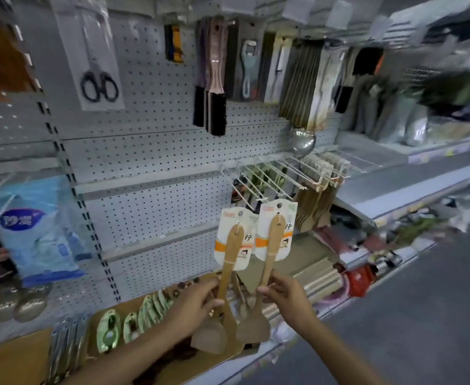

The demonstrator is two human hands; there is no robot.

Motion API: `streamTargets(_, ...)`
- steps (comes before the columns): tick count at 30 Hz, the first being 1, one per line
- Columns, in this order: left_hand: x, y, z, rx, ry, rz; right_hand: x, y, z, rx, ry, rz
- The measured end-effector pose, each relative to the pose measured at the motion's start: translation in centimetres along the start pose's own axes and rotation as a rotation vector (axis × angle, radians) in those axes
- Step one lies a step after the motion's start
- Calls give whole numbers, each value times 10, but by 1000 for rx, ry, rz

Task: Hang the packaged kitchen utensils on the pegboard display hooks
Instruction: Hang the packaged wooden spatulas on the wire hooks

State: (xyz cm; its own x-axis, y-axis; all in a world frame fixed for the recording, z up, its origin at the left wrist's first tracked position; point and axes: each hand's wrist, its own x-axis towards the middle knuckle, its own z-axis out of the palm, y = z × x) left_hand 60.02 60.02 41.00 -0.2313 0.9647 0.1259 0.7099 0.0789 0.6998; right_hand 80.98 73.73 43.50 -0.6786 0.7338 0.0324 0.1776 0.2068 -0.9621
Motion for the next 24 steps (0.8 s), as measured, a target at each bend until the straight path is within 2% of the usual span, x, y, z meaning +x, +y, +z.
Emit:
streamTargets(8, 94, 44, 75, -21, -161, 88, 4, 57, -106, -37, 197, 70)
streamTargets(15, 211, 63, 143, 34, -257, 137, 45, 98, -206, -66, 307, 124)
streamTargets(24, 346, 106, 202, -122, -268, 127, 125, 131, -328, -56, 316, 144)
